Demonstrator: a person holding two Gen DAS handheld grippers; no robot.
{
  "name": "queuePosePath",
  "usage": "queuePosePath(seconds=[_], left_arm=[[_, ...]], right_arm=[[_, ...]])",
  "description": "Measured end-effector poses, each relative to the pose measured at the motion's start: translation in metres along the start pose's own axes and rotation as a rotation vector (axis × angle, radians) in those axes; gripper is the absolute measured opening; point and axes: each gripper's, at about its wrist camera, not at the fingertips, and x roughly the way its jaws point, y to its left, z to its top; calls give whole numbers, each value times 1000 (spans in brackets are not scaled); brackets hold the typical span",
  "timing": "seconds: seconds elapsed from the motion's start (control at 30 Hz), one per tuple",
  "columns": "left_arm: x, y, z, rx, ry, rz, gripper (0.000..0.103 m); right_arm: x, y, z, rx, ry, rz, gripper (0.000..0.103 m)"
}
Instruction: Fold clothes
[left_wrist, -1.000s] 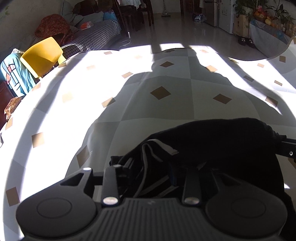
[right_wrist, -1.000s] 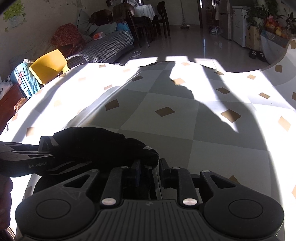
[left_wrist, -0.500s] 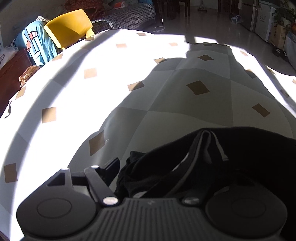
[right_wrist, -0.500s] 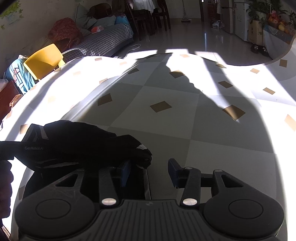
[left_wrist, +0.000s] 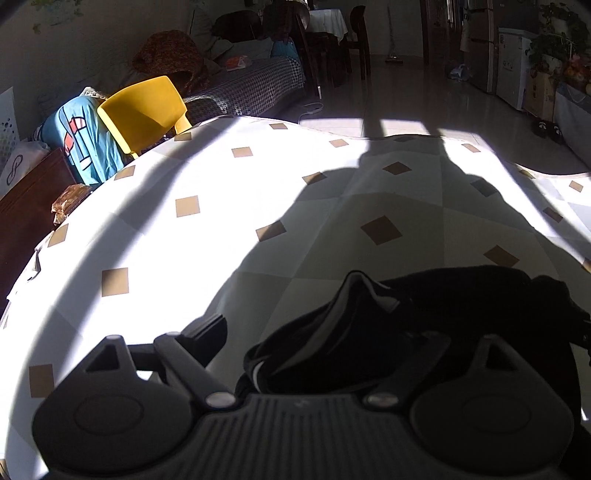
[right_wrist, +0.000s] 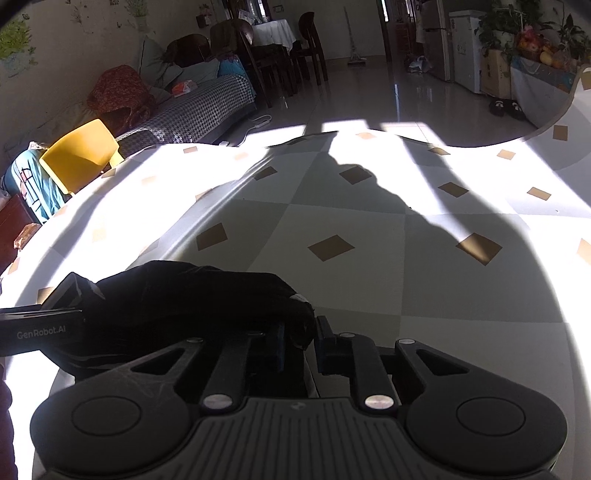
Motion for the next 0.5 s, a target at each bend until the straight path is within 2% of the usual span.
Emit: queuePosePath(seconds=[0.1, 0.2, 0.33, 0.37, 0.4, 0.43, 0.5], left_arm=[[-9, -7, 0, 35, -45, 15, 91], [-14, -14, -2, 64, -72, 11, 91], [-15, -28, -10, 127, -73, -11, 94], [-14, -31, -12, 142, -67, -18, 94], [-11, -35, -14, 161, -50, -29, 95], [-5, -38, -17, 172, -17, -48, 95], [6, -43, -21, 190, 51, -84, 95]], right_arm=[[5, 0, 1, 25, 0, -5, 16], [8, -7, 6, 125, 19, 17, 16], [10, -17, 12, 222, 31, 43, 18], [12, -16, 13, 216, 40, 40, 20], [13, -15, 13, 207, 54, 34, 30], [14, -15, 14, 200, 65, 30, 35], [14, -16, 14, 195, 76, 33, 39]])
